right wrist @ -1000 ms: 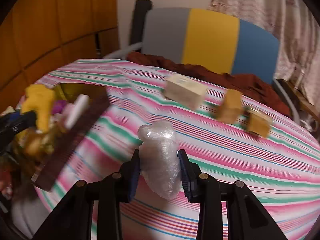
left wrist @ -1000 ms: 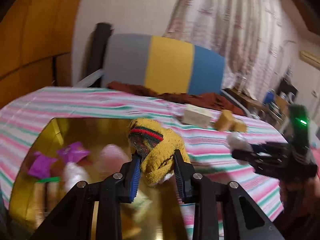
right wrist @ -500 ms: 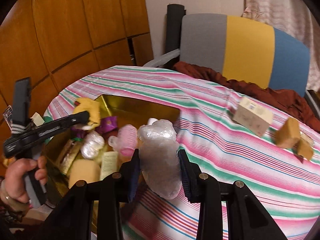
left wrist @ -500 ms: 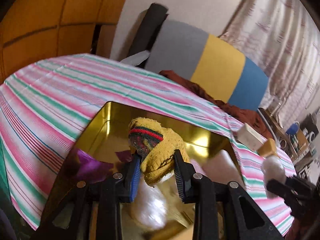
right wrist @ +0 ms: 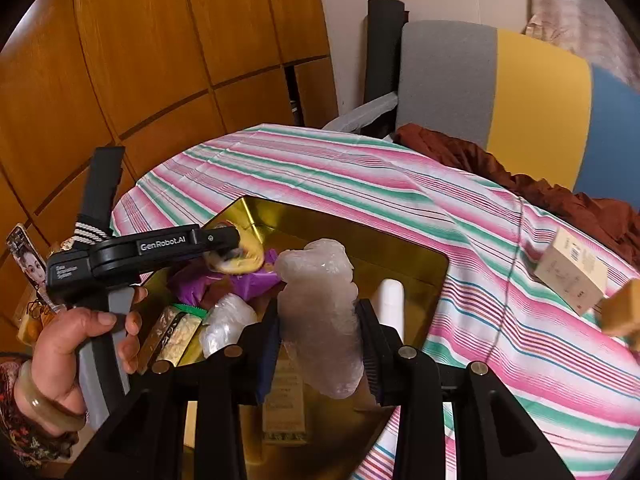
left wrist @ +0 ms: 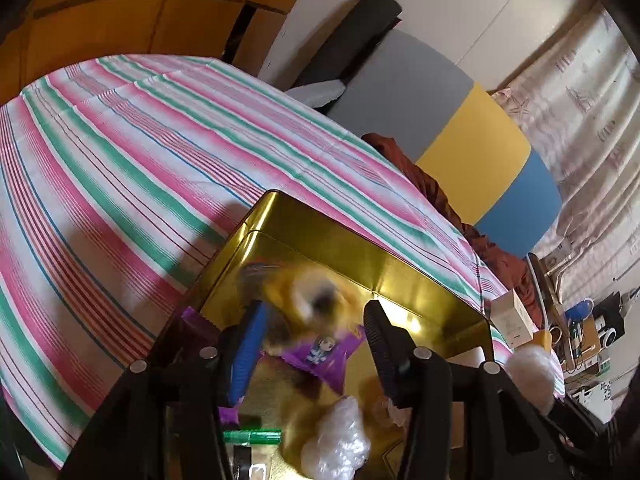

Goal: Organize objects
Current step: 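Carry the yellow pouch and bubble wrap over the gold tray with both tools, then open both tools to drop the pouch and bubble wrap into the tray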

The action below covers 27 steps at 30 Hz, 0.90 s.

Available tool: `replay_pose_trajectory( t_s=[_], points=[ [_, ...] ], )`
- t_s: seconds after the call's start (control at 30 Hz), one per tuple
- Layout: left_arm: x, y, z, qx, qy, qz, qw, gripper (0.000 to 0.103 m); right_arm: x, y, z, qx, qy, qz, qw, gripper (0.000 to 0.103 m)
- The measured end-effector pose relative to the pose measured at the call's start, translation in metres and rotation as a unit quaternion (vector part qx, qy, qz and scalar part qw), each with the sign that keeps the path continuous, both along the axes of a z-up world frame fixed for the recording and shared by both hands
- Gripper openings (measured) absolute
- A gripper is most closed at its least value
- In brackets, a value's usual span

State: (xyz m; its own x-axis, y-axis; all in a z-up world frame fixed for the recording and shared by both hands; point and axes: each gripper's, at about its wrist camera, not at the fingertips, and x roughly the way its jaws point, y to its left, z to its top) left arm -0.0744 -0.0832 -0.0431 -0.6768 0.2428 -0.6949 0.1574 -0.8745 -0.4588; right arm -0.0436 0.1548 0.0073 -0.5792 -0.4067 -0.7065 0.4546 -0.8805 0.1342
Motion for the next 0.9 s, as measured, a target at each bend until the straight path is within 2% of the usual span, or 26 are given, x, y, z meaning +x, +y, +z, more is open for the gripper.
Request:
replay_pose_trajectory(
  t_s=[0.37,0.63,0.73,0.9],
  points=[
    [0.049,0.004,0.011,-0.021,0.047,0.017,0.9985,0.051,-0.038,-0.021,-0.015,0.028,-0.02,0.006,0.999,0.037],
    [0.059,0.001,0.019,-0.022,0.056,0.027,0.9978,0.051,-0.08,-0.062,-0.024,0.067,-0.018,0.033,0.997,0.038],
    [0.062,0.002,0.021,-0.027,0.058,0.027,0.9976,0.051,-0.089,-0.074,-0.031,0.074,-0.018,0.044,0.996,0.041],
    [0.065,0.007,0.022,-0.028,0.06,0.024,0.9975,0.051,-0.089,-0.076,-0.029,0.066,-0.009,0.038,0.997,0.054]
  ],
)
